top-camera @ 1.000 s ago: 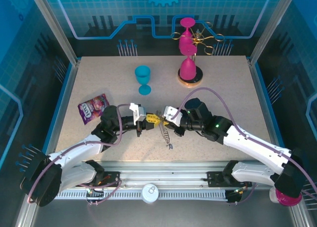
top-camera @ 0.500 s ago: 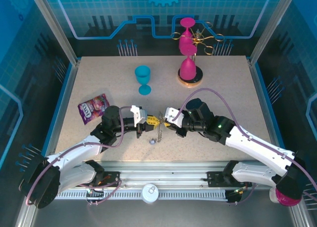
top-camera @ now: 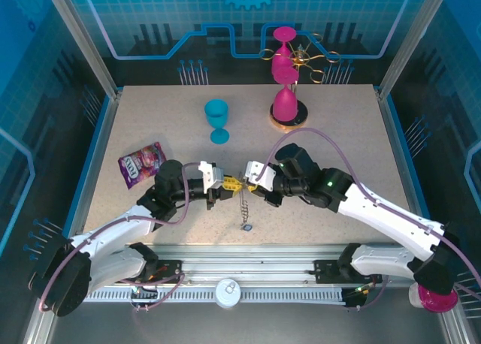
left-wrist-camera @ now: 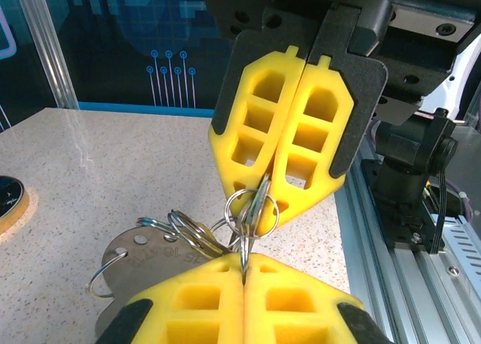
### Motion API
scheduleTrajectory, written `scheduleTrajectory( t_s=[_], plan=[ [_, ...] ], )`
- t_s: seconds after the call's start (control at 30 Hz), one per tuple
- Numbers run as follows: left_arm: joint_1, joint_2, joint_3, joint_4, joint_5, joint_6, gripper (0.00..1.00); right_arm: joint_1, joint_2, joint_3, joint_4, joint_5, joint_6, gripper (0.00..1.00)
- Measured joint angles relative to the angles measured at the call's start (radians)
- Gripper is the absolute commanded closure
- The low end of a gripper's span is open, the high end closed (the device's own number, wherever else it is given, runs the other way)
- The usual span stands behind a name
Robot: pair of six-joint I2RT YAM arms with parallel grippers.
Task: Put the keys on the keyring
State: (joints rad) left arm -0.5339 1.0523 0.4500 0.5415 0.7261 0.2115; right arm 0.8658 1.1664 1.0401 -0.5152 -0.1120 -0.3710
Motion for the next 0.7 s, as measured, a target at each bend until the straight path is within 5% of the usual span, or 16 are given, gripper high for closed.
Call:
scheduleTrajectory(
  t_s=[0.7],
  plan=[
    [-0.022, -0.013, 0.078, -0.238, -0.05, 0.186, 1.0, 0.066, 0.093, 0.169, -0.204, 0.154, -0.059, 1.0]
  ],
)
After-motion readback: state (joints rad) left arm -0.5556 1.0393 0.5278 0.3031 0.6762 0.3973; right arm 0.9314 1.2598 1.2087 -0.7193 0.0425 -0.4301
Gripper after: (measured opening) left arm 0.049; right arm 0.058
